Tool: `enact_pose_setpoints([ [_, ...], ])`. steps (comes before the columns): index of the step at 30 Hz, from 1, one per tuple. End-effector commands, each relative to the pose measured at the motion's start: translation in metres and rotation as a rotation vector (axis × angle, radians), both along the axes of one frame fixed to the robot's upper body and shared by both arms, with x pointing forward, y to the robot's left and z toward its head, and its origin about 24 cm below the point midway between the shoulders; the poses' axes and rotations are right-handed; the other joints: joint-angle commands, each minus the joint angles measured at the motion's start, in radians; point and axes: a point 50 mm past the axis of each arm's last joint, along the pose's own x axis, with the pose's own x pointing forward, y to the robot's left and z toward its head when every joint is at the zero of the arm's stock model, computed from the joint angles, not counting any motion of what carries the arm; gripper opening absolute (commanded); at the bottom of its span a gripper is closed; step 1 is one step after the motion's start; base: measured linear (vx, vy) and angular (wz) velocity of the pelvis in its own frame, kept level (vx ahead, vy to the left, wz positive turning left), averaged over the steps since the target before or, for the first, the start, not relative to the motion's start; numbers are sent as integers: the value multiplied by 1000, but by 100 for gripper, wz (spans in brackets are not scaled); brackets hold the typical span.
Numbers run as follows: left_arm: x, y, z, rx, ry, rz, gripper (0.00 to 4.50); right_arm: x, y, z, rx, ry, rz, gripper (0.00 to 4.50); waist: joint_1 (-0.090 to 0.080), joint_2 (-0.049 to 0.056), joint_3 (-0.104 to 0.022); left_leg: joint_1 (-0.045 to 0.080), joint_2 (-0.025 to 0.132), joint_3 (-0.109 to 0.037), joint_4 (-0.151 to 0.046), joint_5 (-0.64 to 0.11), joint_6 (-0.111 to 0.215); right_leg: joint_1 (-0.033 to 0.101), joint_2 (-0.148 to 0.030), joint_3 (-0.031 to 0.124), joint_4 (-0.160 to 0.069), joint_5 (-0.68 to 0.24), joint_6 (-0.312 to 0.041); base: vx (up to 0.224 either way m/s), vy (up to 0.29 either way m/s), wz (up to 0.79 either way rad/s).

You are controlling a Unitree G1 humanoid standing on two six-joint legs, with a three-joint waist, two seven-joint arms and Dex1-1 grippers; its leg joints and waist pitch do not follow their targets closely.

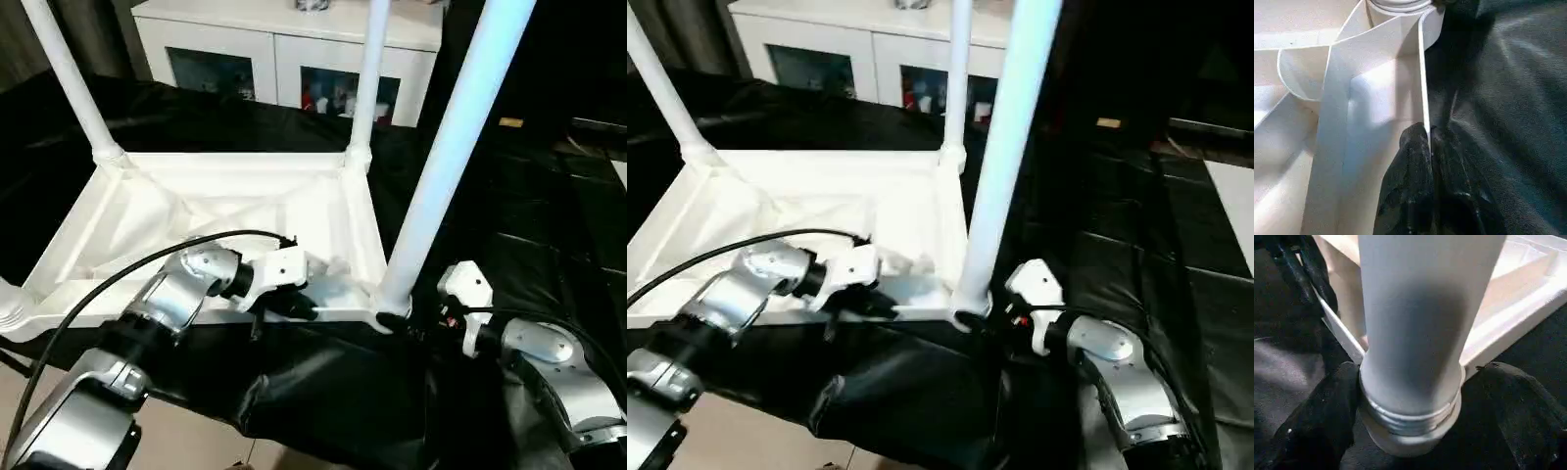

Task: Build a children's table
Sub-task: Rotate leg to tighten

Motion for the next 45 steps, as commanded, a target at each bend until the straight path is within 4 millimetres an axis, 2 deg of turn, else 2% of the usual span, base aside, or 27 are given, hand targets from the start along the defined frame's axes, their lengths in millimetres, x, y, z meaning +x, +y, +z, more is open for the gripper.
enact_pose_setpoints([
  [1, -12, 0, -18, 74, 72, -58, 0, 3, 1, 4, -3, -11, 11, 412, 3, -7, -54, 2, 78, -26, -76, -185, 43, 47, -86, 74, -65, -235, -210, 0, 0, 0],
  [6, -11, -1, -18, 76, 62, -53, 0, 8, 2, 8, 25, -22, 8, 412, 3, -7, -57, -1, 76, -25, -71, -142, 59, 50, -86, 73, -57, -171, -227, 0, 0, 0],
  [7, -11, -1, -18, 77, 62, -53, 0, 8, 3, 8, 31, -22, 11, 397, 3, -7, -58, -2, 76, -25, -71, -138, 61, 51, -86, 73, -56, -168, -228, 0, 0, 0],
  [15, -10, -1, -18, 83, 53, -46, 0, 7, 5, 6, 43, -7, 31, 341, 4, -8, -59, -2, 75, -25, -68, -128, 65, 52, -85, 72, -54, -166, -228, 0, 0, 0],
  [21, -11, 1, -18, 90, 54, -44, 0, 6, 5, 3, 44, 8, 40, 283, 5, -9, -59, -2, 76, -25, -67, -128, 66, 53, -85, 72, -54, -171, -229, 0, 0, 0],
  [26, -11, 3, -20, 99, 59, -42, 0, 5, 5, -2, 28, 32, 39, 272, 5, -11, -60, -2, 75, -25, -66, -120, 68, 53, -84, 71, -53, -173, -226, 0, 0, 0],
  [28, -8, 3, -21, 98, 40, -8, 0, 7, 4, -11, -9, 45, -34, 270, 5, -9, -59, -2, 74, -25, -67, -124, 63, 51, -84, 71, -55, -184, -223, 0, 0, 0],
  [30, -4, 1, -21, 93, 20, 35, 0, 10, 5, -17, -26, 52, -80, 269, 3, -9, -55, 1, 74, -25, -70, -165, 48, 49, -84, 70, -62, -242, -212, 0, 0, 0],
  [32, 2, -3, -22, 90, -5, 106, 0, 14, 9, -23, -45, 58, -153, 269, -1, -8, -49, 8, 72, -26, -75, -231, 22, 42, -84, 68, -76, -346, -187, 0, 0, 0],
  [33, 2, -3, -22, 90, -5, 106, 0, 14, 9, -23, -45, 58, -153, 269, -4, -9, -45, 12, 70, -29, -75, -279, 2, 39, -84, 66, -86, -432, -162, 0, 0, 0],
  [34, 6, -6, -21, 81, -17, 147, 0, 16, 12, -27, -45, 62, -199, 269, -5, -10, -44, 13, 70, -30, -77, -299, -2, 39, -84, 65, -90, -469, -147, -53, 9, 0],
  [35, 15, -20, -20, 42, -34, 251, 0, 29, 19, -31, -19, 53, -401, 269, -7, -9, -41, 18, 69, -33, -77, -335, -9, 34, -86, 63, -101, -536, -119, -52, 11, -2],
  [36, 16, -22, -20, 38, -38, 266, 0, 31, 20, -31, -16, 53, -432, 269, -17, -8, -33, 26, 66, -35, -79, -386, -29, 23, -83, 56, -111, -606, -97, -52, 11, -2],
  [37, 21, -32, -20, 23, -56, 343, 0, 39, 23, -34, -13, 54, -584, 268, -25, -8, -32, 32, 64, -46, -78, -438, -49, 25, -85, 40, -122, -674, -62, -68, 19, -7],
  [38, 23, -35, -20, 21, -61, 362, 0, 41, 24, -34, -10, 58, -620, 268, -32, -7, -32, 34, 63, -50, -77, -463, -57, 26, -84, 31, -126, -691, -46, 0, 0, 0],
  [39, 24, -38, -20, 18, -67, 383, 0, 43, 24, -35, -2, 64, -656, 268, -42, -5, -33, 37, 63, -56, -75, -498, -58, 31, -85, 18, -137, -700, -22, -70, 38, -10],
  [41, 32, -55, -20, -5, -106, 508, 0, 51, 33, -36, 65, 105, -794, 267, -55, 4, -32, 38, 67, -62, -81, -552, -49, 33, -86, 8, -147, -660, -17, -63, 64, -7],
  [42, 35, -61, -21, -7, -128, 549, 0, 54, 37, -37, 83, 123, -836, 267, -56, 8, -33, 50, 68, -63, -78, -577, -51, 31, -84, -3, -153, -648, -17, -45, 53, -3],
  [43, 38, -74, -21, -21, -154, 609, 0, 60, 48, -37, 109, 137, -878, 267, -62, 13, -27, 61, 75, -62, -85, -641, -54, 28, -74, -16, -155, -607, -15, -48, 54, 3],
  [44, 38, -80, -21, -29, -163, 632, 0, 63, 53, -36, 116, 137, -888, 267, -67, 18, -25, 61, 81, -65, -93, -687, -62, 33, -66, -25, -147, -575, -13, 0, 0, 0],
  [45, 39, -83, -20, -28, -177, 632, 0, 65, 58, -34, 114, 129, -872, 267, -60, 21, -26, 36, 103, -70, -132, -767, -72, 65, -52, -11, -93, -465, -22, 0, 0, 0],
])
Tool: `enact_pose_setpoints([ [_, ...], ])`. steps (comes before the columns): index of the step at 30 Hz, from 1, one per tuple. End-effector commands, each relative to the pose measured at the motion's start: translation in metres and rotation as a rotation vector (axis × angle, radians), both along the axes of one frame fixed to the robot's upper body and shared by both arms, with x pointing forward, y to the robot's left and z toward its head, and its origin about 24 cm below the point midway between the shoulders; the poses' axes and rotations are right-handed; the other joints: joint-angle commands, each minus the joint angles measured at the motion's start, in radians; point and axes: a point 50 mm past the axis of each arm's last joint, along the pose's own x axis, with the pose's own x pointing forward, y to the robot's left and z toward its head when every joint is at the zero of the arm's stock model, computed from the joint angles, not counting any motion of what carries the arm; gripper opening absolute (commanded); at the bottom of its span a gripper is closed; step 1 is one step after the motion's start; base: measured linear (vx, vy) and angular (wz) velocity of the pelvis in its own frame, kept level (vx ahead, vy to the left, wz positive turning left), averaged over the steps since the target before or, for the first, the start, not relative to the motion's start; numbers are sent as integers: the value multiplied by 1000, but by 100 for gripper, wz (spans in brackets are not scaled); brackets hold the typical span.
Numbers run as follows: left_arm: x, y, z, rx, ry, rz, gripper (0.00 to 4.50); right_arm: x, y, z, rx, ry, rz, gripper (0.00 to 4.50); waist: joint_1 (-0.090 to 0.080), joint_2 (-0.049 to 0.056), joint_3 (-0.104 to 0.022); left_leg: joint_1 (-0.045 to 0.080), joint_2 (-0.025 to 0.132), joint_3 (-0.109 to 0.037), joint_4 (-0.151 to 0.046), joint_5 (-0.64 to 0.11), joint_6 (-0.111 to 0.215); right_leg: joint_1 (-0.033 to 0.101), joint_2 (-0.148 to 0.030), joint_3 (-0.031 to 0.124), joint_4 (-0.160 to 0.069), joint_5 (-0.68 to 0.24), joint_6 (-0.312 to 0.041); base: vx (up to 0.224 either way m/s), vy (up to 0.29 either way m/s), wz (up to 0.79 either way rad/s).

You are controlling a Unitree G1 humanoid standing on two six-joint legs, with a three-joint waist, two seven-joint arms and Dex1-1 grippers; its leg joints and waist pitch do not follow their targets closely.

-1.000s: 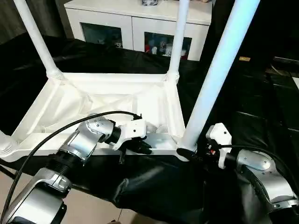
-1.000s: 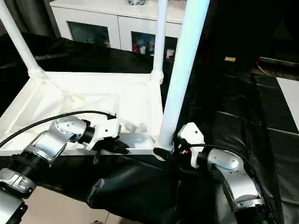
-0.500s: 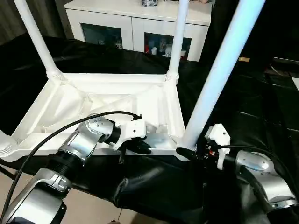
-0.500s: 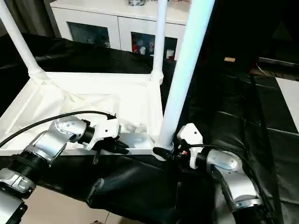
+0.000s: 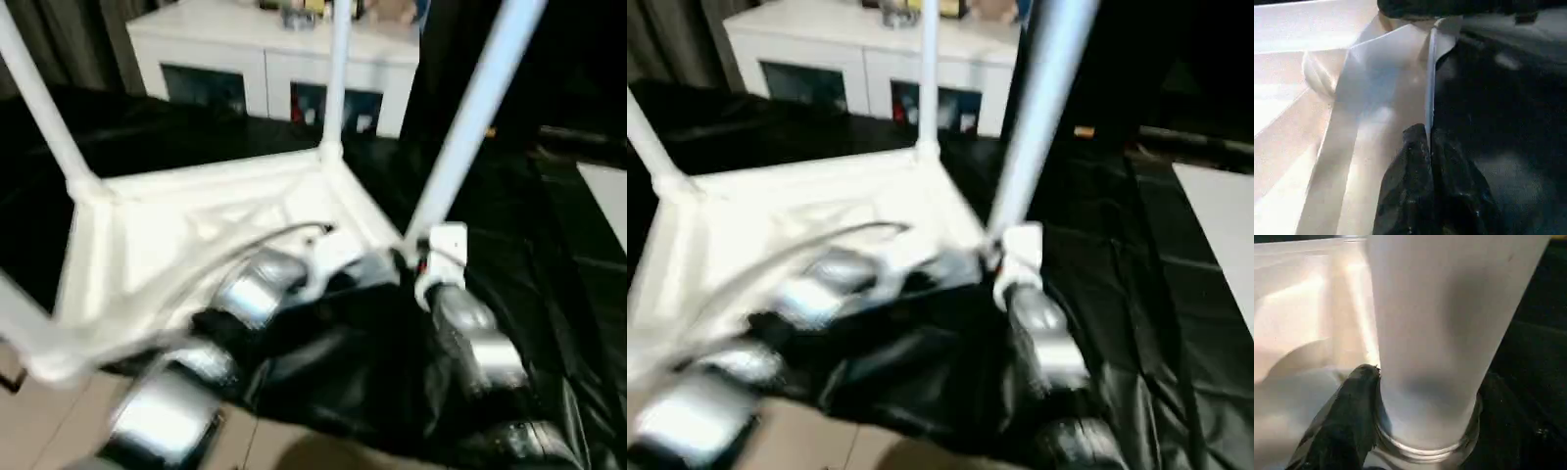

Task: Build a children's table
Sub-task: Rotate leg to tighten

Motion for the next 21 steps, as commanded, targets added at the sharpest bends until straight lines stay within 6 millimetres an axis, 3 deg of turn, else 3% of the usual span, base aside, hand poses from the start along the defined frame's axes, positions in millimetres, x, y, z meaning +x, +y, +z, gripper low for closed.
enact_pose_setpoints([
  [1, 8, 5, -1, 31, -68, 148, 0, -8, 25, -15, 53, 63, 55, 267, -9, 13, -38, 3, 111, -60, -158, -789, -67, 33, -49, 46, 14, -359, -52, -54, 27, 10],
  [2, 9, 3, -1, 38, -80, 149, 0, -7, 29, -14, 46, 57, 65, 267, -8, -16, -30, 23, 78, -25, -154, -789, -74, -5, -47, 63, -11, -420, -76, 0, 0, 0],
  [3, 9, 2, -1, 38, -81, 148, 0, -6, 29, -14, 48, 56, 68, 267, 0, -29, -37, 55, 46, -21, -102, -704, -66, -41, -75, 74, -67, -579, -59, 0, 0, 0],
  [4, 10, 1, 0, 51, -100, 133, 0, -6, 36, -10, 89, 32, 116, 267, 6, -52, -29, 96, -4, -3, 5, -455, -10, -88, -118, 57, -152, -880, -3, 0, 0, 0],
  [5, 10, 3, 0, 60, -105, 125, 0, -6, 40, -6, 126, 8, 141, 267, 19, -43, -33, 29, 6, -16, -13, -296, 24, -13, -141, 56, -142, -917, 39, 68, 18, -25],
  [6, 10, 4, 0, 62, -104, 125, 0, -6, 40, -5, 133, 2, 148, 267, 23, -33, -40, 2, 22, -27, -44, -276, 25, 15, -132, 48, -119, -852, 50, 68, 18, -25],
  [7, 10, 4, 0, 67, -105, 123, 0, -6, 40, -4, 128, -4, 151, 323, 23, -25, -36, 1, 38, -36, -64, -322, 15, 7, -111, 33, -118, -806, 55, 64, 31, -19],
  [8, 11, 7, -1, 85, -112, 108, 0, -6, 40, -1, 123, -33, 160, 337, 10, -3, -52, 20, 68, -52, -85, -459, -18, -1, -92, 27, -89, -568, 9, 0, 0, 0],
  [10, 11, 10, -3, 93, -106, 107, 0, -5, 37, 2, 112, -62, 156, 345, 0, -4, -44, 15, 72, -50, -100, -534, -30, -7, -86, 36, -77, -440, -48, 0, 0, 0],
  [12, 12, 12, -4, 97, -106, 107, 0, -5, 33, 6, 95, -91, 164, 372, -17, -7, -41, 1, 65, -57, -103, -575, -30, 8, -94, 30, -74, -495, -48, 0, 0, 0],
  [13, 12, 12, -4, 97, -106, 107, 0, -5, 33, 6, 95, -91, 164, 372, -17, -7, -41, 1, 65, -57, -103, -575, -30, 8, -94, 30, -74, -495, -48, 0, 0, 0],
  [14, 12, 16, -4, 98, -106, 96, 0, -6, 24, 13, 48, -138, 196, 383, -30, -6, -42, -8, 66, -62, -105, -560, -28, 15, -100, 34, -76, -500, -46, 0, 0, 0],
  [15, 13, 18, -4, 98, -105, 90, 0, -8, 19, 16, 25, -162, 212, 391, -31, -8, -45, -7, 67, -59, -103, -546, -25, 13, -102, 39, -76, -491, -51, 0, 0, 0],
  [17, 12, 21, -4, 98, -102, 77, 0, -10, 11, 20, -14, -187, 228, 403, -21, -15, -55, -3, 68, -49, -97, -449, -10, 4, -108, 62, -67, -389, -101, 0, 0, 0],
  [18, 12, 23, -4, 97, -100, 60, 0, -12, 4, 23, -28, -206, 245, 423, -13, -15, -62, -11, 70, -40, -94, -345, 8, 4, -105, 74, -48, -267, -149, 0, 0, 0],
  [19, 11, 23, -4, 96, -100, 57, 0, -13, 3, 24, -30, -210, 249, 423, -9, -18, -62, -15, 69, -34, -93, -302, 23, 5, -103, 77, -42, -219, -165, 0, 0, 0],
  [20, 9, 28, -5, 85, -78, 17, 0, -18, -10, 27, -51, -228, 292, 423, -5, -24, -60, -16, 67, -21, -89, -271, 56, -4, -94, 83, -35, -199, -196, 60, -19, 4],
  [21, 8, 29, -6, 87, -73, -1, 0, -20, -13, 27, -60, -228, 310, 423, -2, -29, -59, -18, 63, -18, -85, -279, 64, -6, -93, 87, -36, -223, -196, 60, -19, 4],
])
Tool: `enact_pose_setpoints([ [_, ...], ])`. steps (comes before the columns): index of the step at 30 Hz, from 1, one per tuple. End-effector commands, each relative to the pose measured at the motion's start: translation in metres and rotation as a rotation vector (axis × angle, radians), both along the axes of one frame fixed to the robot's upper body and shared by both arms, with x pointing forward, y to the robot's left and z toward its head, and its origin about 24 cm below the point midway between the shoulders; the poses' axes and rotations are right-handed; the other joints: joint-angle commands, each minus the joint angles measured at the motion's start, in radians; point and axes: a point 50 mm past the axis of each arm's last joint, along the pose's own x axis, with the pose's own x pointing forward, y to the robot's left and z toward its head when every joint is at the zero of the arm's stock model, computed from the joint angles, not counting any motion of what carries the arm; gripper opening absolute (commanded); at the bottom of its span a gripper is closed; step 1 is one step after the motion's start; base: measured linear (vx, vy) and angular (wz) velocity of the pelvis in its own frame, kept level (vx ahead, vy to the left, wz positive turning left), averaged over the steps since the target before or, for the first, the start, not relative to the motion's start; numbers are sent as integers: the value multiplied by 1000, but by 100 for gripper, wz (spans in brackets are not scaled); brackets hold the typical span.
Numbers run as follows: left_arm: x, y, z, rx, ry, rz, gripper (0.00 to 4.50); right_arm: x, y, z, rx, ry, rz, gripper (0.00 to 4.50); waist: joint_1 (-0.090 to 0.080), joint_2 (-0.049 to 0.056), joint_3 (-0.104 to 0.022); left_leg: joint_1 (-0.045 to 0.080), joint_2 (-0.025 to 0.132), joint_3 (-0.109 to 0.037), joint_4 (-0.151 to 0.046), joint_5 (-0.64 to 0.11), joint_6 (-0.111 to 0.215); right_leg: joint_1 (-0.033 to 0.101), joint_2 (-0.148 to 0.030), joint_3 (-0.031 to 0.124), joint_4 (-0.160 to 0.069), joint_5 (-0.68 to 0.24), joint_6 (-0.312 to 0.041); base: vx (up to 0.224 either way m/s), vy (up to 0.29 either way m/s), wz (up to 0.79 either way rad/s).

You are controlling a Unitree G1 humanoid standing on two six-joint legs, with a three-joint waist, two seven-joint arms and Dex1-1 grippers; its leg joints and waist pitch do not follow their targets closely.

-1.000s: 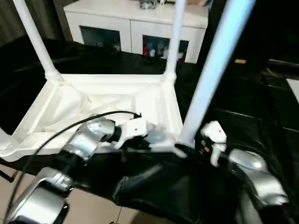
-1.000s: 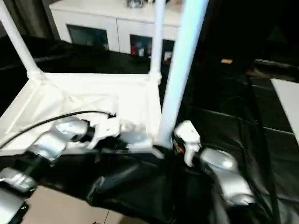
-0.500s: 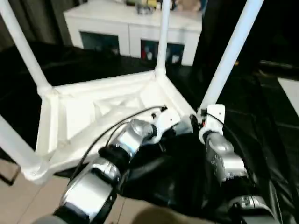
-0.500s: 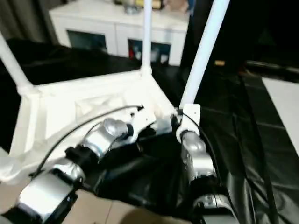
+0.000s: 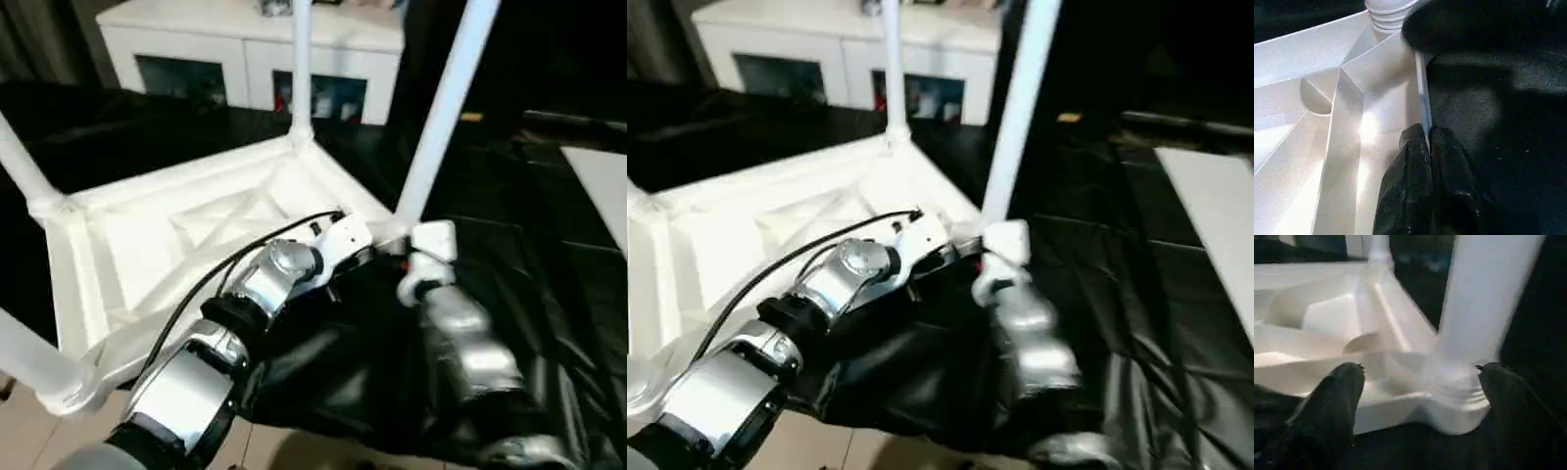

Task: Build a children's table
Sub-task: Rotate leg to tighten

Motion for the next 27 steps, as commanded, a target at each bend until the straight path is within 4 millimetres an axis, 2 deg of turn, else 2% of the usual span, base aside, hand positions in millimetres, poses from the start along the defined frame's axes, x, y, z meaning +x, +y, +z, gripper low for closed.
enact_pose_setpoints([
  [1, -8, 19, -17, 66, 74, -43, 0, -7, -12, 5, -42, -22, 69, 423, 13, -10, -57, 5, 76, -34, -95, -307, 55, 29, -75, 64, -62, -341, -183, 71, -39, 5],
  [2, -9, 23, -18, 72, 92, -59, 0, -10, -18, 5, -73, -23, 105, 423, 14, -11, -59, 4, 76, -33, -93, -305, 57, 31, -76, 66, -60, -352, -184, 76, -46, 4],
  [3, -10, 26, -19, 76, 102, -68, 0, -13, -21, 5, -93, -23, 128, 423, 18, -9, -67, 0, 76, -33, -91, -258, 65, 36, -76, 68, -53, -306, -195, 76, -46, 4],
  [4, -12, 30, -19, 80, 118, -101, 0, -17, -24, 5, -105, -11, 179, 423, 21, -8, -68, -5, 75, -30, -87, -209, 80, 36, -72, 69, -43, -239, -212, 66, -52, 0],
  [5, -14, 32, -19, 84, 127, -125, 0, -23, -29, 4, -99, 14, 244, 423, 25, -11, -70, -11, 76, -29, -83, -176, 99, 40, -72, 70, -35, -187, -226, 28, -56, -2],
  [7, -21, 43, -18, 101, 156, -246, 0, -34, -35, 3, -100, 56, 356, 423, 35, -11, -75, -16, 75, -26, -75, -116, 139, 48, -75, 70, -26, -115, -244, 23, -54, -3],
  [8, -26, 46, -18, 102, 175, -304, 0, -37, -37, 2, -106, 68, 392, 423, 40, -13, -74, -21, 74, -25, -73, -92, 157, 49, -76, 70, -23, -90, -253, 0, 0, 0],
  [9, -30, 51, -18, 109, 201, -352, 0, -41, -38, 1, -112, 85, 426, 423, 41, -12, -72, -18, 75, -23, -72, -96, 158, 45, -74, 71, -22, -92, -255, 0, 0, 0],
  [12, -39, 63, -16, 145, 243, -448, 0, -47, -41, 0, -120, 120, 508, 423, 45, -4, -67, -9, 80, -22, -77, -141, 127, 38, -69, 68, -30, -200, -247, 0, 0, 0],
  [14, -41, 67, -14, 140, 267, -470, 0, -48, -41, 1, -127, 120, 525, 423, 50, -3, -59, -3, 85, -24, -86, -202, 74, 35, -67, 69, -42, -326, -211, 0, 0, 0],
  [15, -43, 69, -13, 134, 281, -479, 0, -47, -41, 1, -129, 119, 531, 423, 52, -2, -59, 1, 86, -24, -88, -213, 62, 33, -67, 70, -45, -352, -202, 0, 0, 0],
  [16, -44, 71, -13, 140, 291, -488, 0, -47, -40, 1, -135, 120, 536, 423, 56, 0, -58, 12, 87, -22, -89, -233, 40, 25, -66, 72, -51, -381, -194, 0, 0, 0],
  [17, -45, 73, -13, 147, 299, -495, 0, -46, -39, 1, -135, 121, 544, 423, 57, -5, -60, 15, 88, -22, -90, -234, 32, 24, -65, 74, -48, -368, -197, 0, 0, 0],
  [19, -45, 75, -12, 156, 296, -493, 0, -46, -37, 2, -129, 123, 558, 423, 57, -1, -59, 14, 88, -21, -94, -245, 23, 22, -59, 78, -43, -341, -204, 0, 0, 0],
  [20, -46, 76, -12, 157, 294, -493, 0, -46, -36, 2, -128, 122, 570, 423, 55, -8, -60, 9, 85, -20, -93, -245, 23, 26, -57, 82, -41, -338, -200, 0, 0, 0],
  [22, -47, 78, -12, 158, 296, -494, 0, -47, -32, 3, -115, 125, 603, 423, 55, -6, -61, 7, 84, -21, -93, -233, 27, 28, -59, 84, -39, -337, -198, 0, 0, 0],
  [26, -50, 78, -11, 153, 302, -500, 0, -44, -31, 2, -118, 116, 609, 423, 54, -8, -64, 3, 82, -19, -90, -198, 38, 31, -58, 85, -34, -297, -203, 0, 0, 0],
  [27, -50, 77, -11, 152, 302, -500, 0, -43, -30, 3, -115, 110, 606, 396, 53, -10, -66, 1, 81, -20, -88, -185, 40, 33, -59, 85, -32, -286, -206, 0, 0, 0],
])
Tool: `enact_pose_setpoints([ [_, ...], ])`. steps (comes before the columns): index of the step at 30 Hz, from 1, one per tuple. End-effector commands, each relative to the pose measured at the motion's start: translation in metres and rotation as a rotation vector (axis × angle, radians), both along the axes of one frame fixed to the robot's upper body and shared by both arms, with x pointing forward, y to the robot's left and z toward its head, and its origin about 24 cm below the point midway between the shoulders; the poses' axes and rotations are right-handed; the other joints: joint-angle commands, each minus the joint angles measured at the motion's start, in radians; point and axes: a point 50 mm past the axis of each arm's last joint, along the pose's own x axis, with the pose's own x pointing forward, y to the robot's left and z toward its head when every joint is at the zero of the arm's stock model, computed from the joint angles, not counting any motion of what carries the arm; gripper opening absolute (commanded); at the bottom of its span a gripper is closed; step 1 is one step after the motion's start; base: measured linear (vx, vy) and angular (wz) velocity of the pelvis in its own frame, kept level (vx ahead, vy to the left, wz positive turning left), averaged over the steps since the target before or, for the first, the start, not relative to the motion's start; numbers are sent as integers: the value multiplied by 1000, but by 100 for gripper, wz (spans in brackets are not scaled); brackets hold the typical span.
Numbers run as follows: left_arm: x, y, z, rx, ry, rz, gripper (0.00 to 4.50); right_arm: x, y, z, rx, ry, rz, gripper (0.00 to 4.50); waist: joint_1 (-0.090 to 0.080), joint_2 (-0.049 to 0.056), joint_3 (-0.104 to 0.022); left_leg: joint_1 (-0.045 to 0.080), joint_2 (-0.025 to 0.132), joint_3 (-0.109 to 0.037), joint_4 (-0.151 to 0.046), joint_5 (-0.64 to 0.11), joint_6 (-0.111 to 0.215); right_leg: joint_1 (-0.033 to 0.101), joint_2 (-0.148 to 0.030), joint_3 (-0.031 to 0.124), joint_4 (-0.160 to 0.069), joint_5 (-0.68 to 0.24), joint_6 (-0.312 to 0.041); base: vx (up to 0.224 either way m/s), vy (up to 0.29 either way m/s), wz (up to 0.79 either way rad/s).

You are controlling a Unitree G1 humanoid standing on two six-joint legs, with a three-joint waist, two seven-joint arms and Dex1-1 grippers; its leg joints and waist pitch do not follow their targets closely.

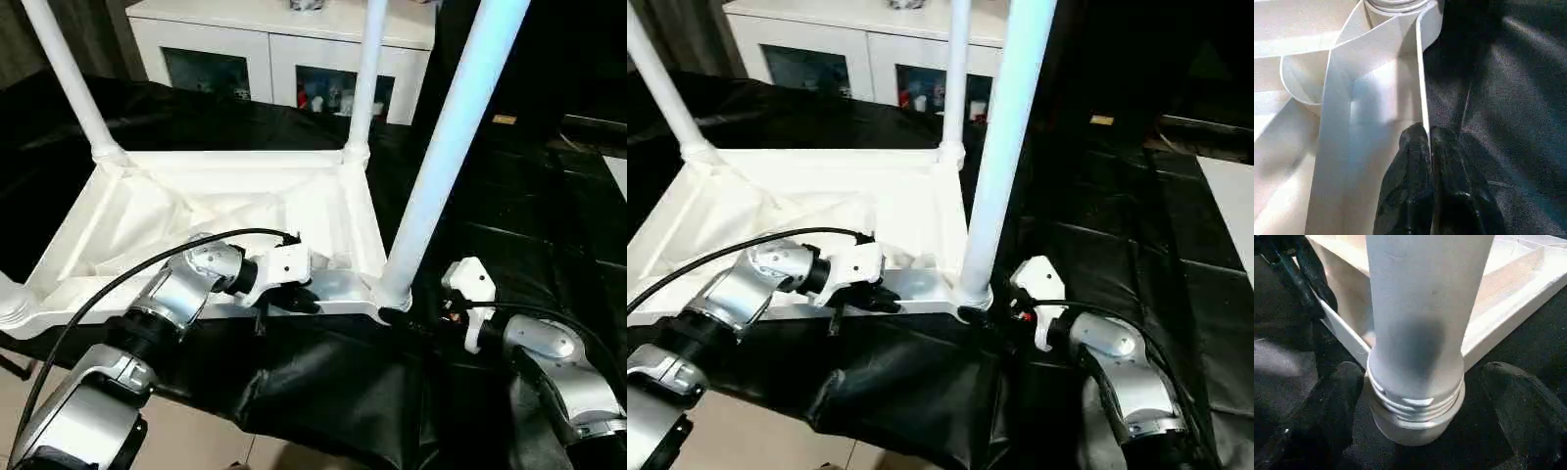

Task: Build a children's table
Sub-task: Rotate leg to tighten

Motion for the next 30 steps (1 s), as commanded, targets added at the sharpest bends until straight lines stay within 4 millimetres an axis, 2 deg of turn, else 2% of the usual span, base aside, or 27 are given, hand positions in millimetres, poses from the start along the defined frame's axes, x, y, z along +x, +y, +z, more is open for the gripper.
enact_pose_setpoints([
  [1, -14, 4, -22, 89, 101, -44, 0, 6, 3, 8, 6, -44, 12, 388, 3, -11, -58, -1, 66, -30, -73, -182, 57, 50, -79, 63, -63, -263, -210, 0, 0, 0],
  [3, -14, 3, -22, 88, 102, -43, 0, 8, 5, 10, 26, -50, 16, 383, 4, -10, -59, -1, 65, -28, -71, -169, 63, 50, -77, 62, -62, -249, -213, 0, 0, 0],
  [5, -14, 3, -23, 89, 103, -42, 0, 9, 6, 10, 30, -49, 20, 354, 5, -10, -60, 0, 66, -29, -70, -159, 64, 51, -76, 62, -59, -234, -216, 0, 0, 0],
  [7, -14, 3, -23, 92, 102, -40, 0, 8, 8, 9, 32, -40, 37, 344, 5, -8, -61, 0, 66, -29, -70, -156, 65, 52, -76, 62, -57, -219, -222, 0, 0, 0],
  [9, -14, 4, -23, 97, 101, -38, 0, 7, 9, 7, 27, -32, 51, 337, 4, -10, -61, -1, 65, -29, -70, -160, 66, 53, -76, 61, -57, -215, -224, 0, 0, 0],
  [10, -14, 4, -23, 98, 100, -37, 0, 7, 9, 7, 27, -30, 54, 310, 5, -10, -61, 0, 66, -29, -70, -163, 64, 53, -77, 62, -58, -224, -224, 0, 0, 0],
  [13, -15, 4, -23, 101, 101, -35, 0, 5, 10, 5, 24, -14, 71, 298, 5, -10, -61, 0, 65, -29, -69, -165, 64, 53, -76, 61, -59, -236, -220, 0, 0, 0],
  [15, -15, 5, -23, 103, 102, -34, 0, 4, 10, 3, 15, -10, 80, 268, 5, -11, -60, -1, 65, -29, -70, -164, 63, 54, -76, 61, -59, -241, -217, 0, 0, 0],
  [26, -15, 6, -24, 110, 101, -21, 0, 3, 13, -2, 8, 21, 96, 234, 4, -10, -62, 1, 66, -30, -70, -177, 57, 53, -75, 60, -60, -249, -215, 0, 0, 0],
  [27, -14, 5, -25, 111, 95, -7, 0, 3, 14, -4, 6, 29, 86, 234, 3, -15, -62, 1, 65, -30, -70, -177, 57, 54, -75, 60, -61, -250, -214, 0, 0, 0],
  [30, -7, 2, -26, 107, 74, 77, 0, 4, 16, -13, -19, 49, 33, 227, 3, -12, -59, 3, 65, -30, -72, -198, 50, 51, -76, 59, -68, -298, -203, 0, 0, 0],
])
